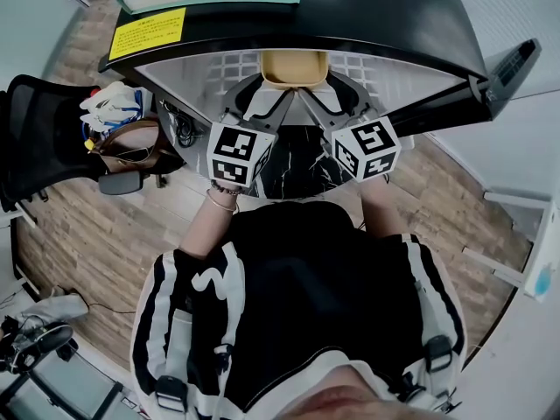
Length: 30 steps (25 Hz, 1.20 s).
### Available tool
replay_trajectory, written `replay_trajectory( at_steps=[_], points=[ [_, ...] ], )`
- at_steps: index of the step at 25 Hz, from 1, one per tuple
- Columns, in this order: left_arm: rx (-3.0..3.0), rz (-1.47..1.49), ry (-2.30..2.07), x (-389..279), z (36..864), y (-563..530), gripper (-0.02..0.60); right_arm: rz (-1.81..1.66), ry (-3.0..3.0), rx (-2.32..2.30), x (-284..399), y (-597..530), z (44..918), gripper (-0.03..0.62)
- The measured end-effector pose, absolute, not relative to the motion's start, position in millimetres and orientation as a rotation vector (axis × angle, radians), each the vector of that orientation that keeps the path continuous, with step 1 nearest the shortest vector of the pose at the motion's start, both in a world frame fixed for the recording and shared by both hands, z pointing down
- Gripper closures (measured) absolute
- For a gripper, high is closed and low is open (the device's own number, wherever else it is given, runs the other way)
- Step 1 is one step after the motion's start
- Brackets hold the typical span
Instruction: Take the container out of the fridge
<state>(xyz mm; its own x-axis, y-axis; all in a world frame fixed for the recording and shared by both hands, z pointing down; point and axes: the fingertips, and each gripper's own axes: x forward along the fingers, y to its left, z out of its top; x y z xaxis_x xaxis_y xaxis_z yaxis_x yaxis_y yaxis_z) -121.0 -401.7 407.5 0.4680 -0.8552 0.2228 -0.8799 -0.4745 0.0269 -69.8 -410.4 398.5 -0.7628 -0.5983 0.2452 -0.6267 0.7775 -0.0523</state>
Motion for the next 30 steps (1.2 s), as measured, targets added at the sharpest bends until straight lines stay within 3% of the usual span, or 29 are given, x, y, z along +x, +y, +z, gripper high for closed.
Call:
replay_trajectory(
  at_steps=[30],
  points=[
    [2.599, 0.213, -1.547, -121, 393, -375, 0.353, 0.135, -2.788, 0.972, -69, -384, 384, 0.367]
  ],
)
